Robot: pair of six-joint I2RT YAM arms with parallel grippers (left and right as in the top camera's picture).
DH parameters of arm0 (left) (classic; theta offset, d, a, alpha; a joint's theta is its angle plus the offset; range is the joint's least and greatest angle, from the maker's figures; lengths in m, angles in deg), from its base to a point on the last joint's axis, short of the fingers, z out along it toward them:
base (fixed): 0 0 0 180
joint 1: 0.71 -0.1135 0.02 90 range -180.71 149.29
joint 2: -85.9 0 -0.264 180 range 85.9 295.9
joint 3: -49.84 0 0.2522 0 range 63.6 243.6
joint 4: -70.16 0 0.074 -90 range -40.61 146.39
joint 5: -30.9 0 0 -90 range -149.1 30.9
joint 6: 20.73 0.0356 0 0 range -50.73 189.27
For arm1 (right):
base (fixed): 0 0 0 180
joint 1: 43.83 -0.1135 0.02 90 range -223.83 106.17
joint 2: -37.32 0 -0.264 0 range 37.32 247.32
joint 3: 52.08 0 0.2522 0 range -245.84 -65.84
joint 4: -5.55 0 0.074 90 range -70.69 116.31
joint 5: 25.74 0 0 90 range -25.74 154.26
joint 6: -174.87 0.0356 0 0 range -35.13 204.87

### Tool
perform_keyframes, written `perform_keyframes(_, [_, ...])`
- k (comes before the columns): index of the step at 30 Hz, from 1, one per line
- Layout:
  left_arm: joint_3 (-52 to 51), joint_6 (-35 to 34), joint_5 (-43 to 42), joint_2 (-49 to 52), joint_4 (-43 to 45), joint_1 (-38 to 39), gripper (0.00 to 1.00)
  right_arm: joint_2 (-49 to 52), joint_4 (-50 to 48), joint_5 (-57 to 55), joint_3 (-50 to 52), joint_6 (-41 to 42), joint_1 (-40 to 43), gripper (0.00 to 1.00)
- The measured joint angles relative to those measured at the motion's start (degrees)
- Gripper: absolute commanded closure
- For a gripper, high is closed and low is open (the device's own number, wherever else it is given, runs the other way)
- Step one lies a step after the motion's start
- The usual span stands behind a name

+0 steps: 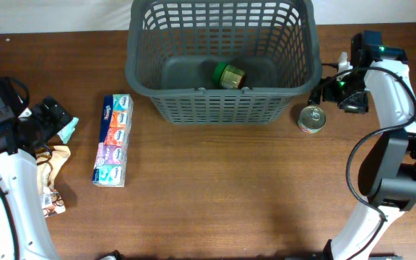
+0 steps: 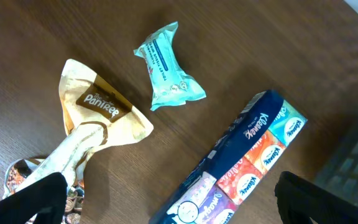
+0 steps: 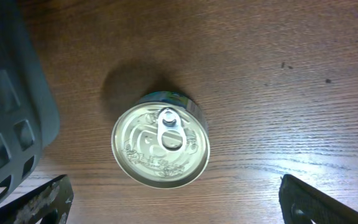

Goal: Pack container
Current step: 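Reposition the right gripper above the tuna can, then lower the right gripper onto the tuna can to grasp it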

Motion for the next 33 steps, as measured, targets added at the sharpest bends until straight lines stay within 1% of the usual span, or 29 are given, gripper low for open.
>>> perform_keyframes(6, [0.0,0.0,0.0,0.0,0.0,0.0,0.00,0.3,0.4,-0.6,0.0,-0.5,-0.3,0.01])
perform_keyframes(14, [0.0,0.0,0.0,0.0,0.0,0.0,0.00,4.1,1.0,-0.9,0.0,-0.7,-0.9,0.01])
perform_keyframes(24, [0.0,0.0,0.0,0.0,0.0,0.0,0.00,4.2,0.9,-1.4,0.0,-0.9,-3.1,0.01])
perform_keyframes(33, [0.0,0.0,0.0,0.0,0.0,0.0,0.00,4.6,0.9,-1.5,0.0,-1.0,-3.4,0.01])
